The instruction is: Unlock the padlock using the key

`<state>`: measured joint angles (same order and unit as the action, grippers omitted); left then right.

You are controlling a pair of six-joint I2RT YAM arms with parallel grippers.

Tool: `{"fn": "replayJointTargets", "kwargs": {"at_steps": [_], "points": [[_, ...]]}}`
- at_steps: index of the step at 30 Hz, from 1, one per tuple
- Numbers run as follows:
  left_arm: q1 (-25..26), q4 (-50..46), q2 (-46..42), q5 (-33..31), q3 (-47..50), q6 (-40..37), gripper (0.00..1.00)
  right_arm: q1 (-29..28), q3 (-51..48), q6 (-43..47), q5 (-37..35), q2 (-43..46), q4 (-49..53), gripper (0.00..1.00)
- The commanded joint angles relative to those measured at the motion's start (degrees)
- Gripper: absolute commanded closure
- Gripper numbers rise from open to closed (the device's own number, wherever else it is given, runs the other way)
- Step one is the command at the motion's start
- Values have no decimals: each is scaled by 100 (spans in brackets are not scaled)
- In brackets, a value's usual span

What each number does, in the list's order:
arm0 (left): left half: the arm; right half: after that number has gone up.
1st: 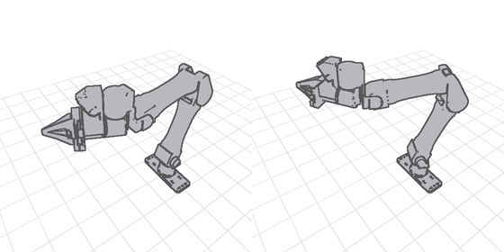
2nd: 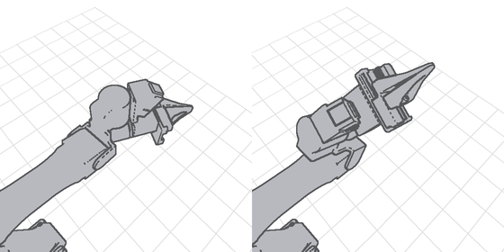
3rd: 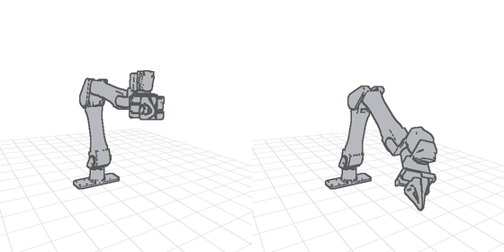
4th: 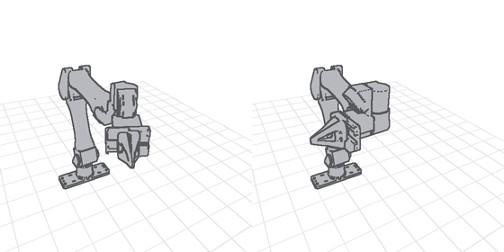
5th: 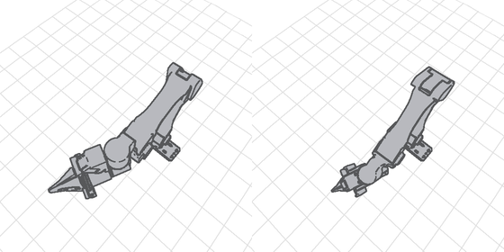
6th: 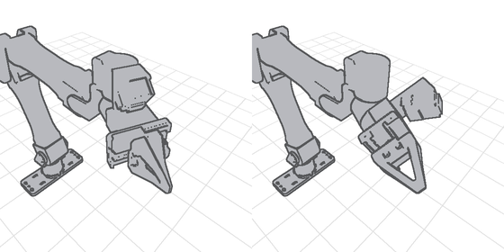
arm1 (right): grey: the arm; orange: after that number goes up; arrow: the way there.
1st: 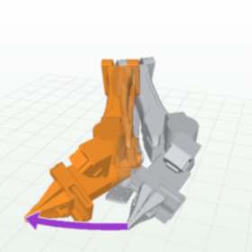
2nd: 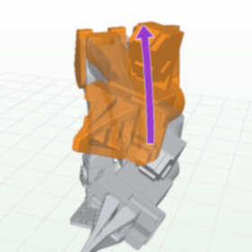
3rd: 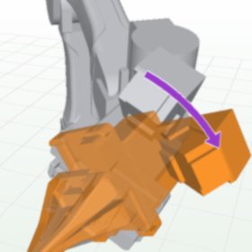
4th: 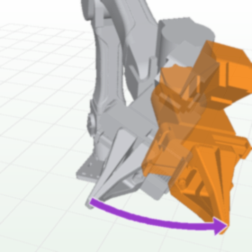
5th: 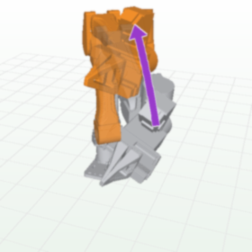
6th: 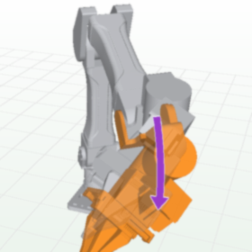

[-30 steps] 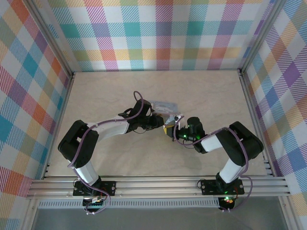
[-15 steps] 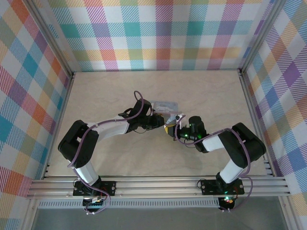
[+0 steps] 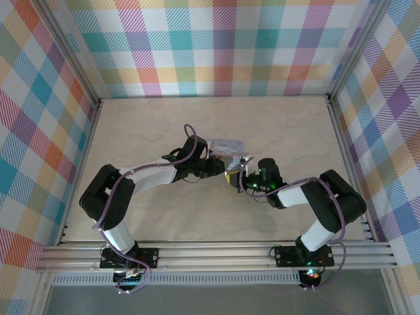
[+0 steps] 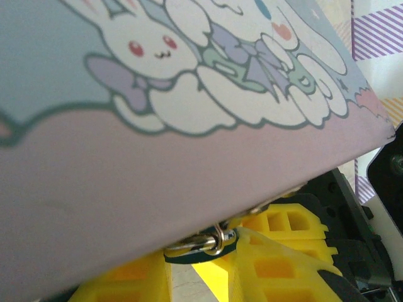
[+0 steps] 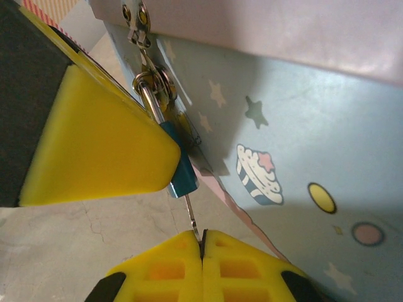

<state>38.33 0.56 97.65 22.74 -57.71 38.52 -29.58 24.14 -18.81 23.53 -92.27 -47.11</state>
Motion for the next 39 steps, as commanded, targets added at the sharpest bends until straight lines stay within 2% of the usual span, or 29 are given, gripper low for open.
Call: {"fn": "replayJointTargets", "kwargs": {"at_steps": [1,39], "points": [[131,-205,-35,393,-14,-230,77,119,296,104,-182,251,-239,100],[197,-91,229,399,-40,-183,77,85,633,-99,104,373,26,100]]}}
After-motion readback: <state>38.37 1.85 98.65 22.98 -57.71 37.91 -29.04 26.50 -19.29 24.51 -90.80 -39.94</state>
